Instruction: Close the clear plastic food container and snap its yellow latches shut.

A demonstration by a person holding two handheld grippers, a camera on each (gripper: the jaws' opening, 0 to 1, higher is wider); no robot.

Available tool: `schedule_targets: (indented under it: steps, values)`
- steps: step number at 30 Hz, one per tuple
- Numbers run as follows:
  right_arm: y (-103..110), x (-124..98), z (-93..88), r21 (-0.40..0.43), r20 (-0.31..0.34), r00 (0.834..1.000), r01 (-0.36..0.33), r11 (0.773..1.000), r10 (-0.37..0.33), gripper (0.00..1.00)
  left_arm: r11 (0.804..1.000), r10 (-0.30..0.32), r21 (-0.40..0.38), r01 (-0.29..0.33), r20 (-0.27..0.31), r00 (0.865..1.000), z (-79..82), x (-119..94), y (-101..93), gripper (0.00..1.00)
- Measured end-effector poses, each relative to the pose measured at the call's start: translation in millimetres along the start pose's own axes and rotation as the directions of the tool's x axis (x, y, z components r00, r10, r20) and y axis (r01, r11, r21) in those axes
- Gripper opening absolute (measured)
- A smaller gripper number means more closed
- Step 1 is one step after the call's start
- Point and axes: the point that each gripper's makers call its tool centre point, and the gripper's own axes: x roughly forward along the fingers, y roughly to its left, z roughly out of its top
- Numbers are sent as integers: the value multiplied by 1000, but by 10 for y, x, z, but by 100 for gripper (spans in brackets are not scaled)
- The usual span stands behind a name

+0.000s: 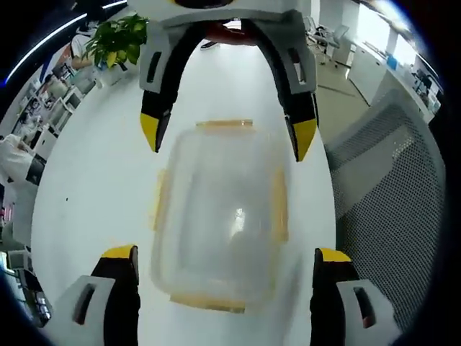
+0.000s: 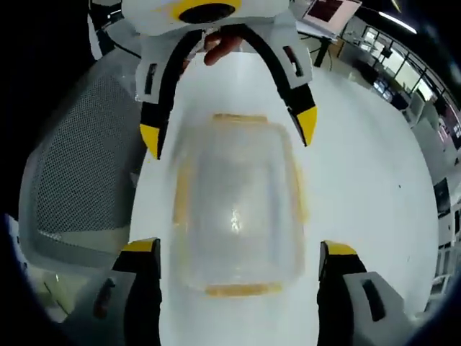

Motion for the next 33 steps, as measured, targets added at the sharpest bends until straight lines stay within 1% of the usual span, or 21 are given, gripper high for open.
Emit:
schedule_targets:
  steps: [3,8,10,14,15,17,18,20,22,33]
  values:
    - [8,17,-60,-11,-24,1000,-1,1000,1,86,1000,-4,30,4,-14,1000,-18,33,-5,99]
    - [32,41,-91,-30,-43,999,-2,1000,1,83,1000,-11,27,13,-60,998,-97,104,-2,96]
    - [34,52,-97,-38,-48,999,-1,999,0,82,999,-15,37,17,-62,998,-104,124,-9,94]
    - [32,72,-114,-46,-51,999,-6,999,4,82,999,-16,34,18,-64,998,-101,137,1,94]
    - [27,75,-118,-45,-52,999,-5,999,3,82,999,-12,30,14,-66,998,-102,143,17,93]
    - [20,80,-122,-43,-52,999,-5,999,3,81,1000,7,25,-6,-70,998,-106,149,75,87]
    - [17,81,-124,-45,-53,999,-5,999,3,80,1000,8,24,-7,-71,997,-106,149,80,86]
    - [4,78,-124,-48,-56,998,-4,999,1,78,1000,8,15,-7,-72,997,-109,154,80,85]
    - [-7,86,-128,-39,-54,999,-8,999,6,77,1000,15,24,-13,-77,997,-118,155,88,84]
    - [-1,91,-122,-28,-45,999,-12,1000,11,76,1000,17,19,-16,-81,997,-125,173,84,84]
